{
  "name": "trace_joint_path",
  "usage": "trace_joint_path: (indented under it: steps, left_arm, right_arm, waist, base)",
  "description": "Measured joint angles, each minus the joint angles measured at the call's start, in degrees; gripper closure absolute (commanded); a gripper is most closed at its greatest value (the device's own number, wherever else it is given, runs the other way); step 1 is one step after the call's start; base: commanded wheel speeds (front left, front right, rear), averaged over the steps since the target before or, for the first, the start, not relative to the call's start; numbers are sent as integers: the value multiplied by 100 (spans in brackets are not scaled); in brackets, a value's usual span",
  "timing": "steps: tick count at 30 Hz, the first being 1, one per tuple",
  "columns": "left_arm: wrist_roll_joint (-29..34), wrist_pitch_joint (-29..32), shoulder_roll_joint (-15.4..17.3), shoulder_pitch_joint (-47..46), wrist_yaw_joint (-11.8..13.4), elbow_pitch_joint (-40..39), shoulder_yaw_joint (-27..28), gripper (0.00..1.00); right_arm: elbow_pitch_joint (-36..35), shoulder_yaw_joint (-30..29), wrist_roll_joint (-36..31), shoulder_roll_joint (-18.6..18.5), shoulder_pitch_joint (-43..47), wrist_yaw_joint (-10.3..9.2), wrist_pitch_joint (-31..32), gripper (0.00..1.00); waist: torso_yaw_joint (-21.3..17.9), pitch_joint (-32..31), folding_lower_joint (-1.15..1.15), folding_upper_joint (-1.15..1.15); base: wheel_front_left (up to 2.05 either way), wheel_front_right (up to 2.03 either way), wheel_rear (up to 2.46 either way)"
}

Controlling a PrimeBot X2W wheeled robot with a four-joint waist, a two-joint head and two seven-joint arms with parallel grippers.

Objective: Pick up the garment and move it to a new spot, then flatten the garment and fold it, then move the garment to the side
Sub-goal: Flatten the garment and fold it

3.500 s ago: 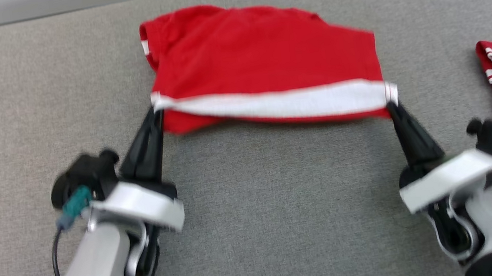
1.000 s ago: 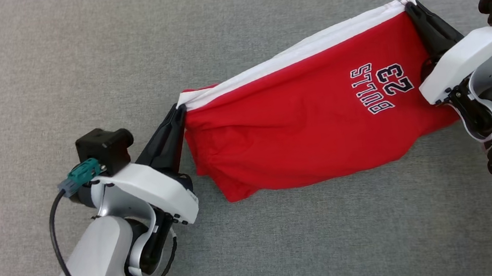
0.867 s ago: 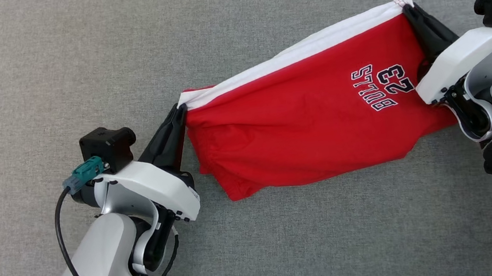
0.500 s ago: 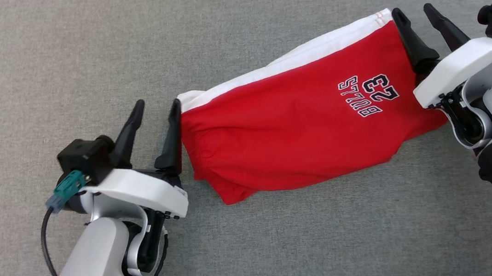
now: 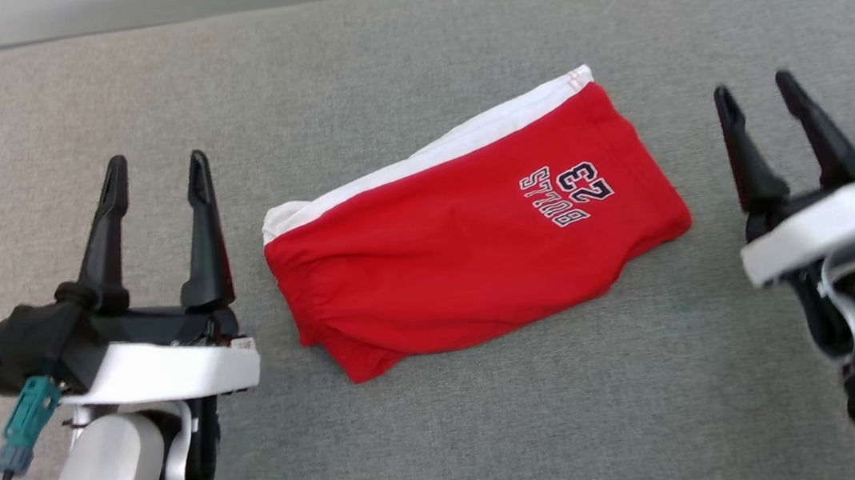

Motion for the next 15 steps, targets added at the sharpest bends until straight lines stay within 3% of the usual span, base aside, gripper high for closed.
trace_joint_path:
  steps: [6, 15]
  left_arm:
    - [250, -10, 67, 428, 14, -118, 234, 0]
    - [345, -8, 104, 981, 109, -18, 283, 0]
  right_arm:
    - [-855, -404, -670, 349, 1040, 0, 0, 0]
    - [-1424, -643, -913, 624, 1842, 0, 110, 0]
  waist:
    - [-199, -223, 0, 0]
    - [-356, -456, 0, 0]
  base:
    - [0, 0, 0]
    - [0, 0, 0]
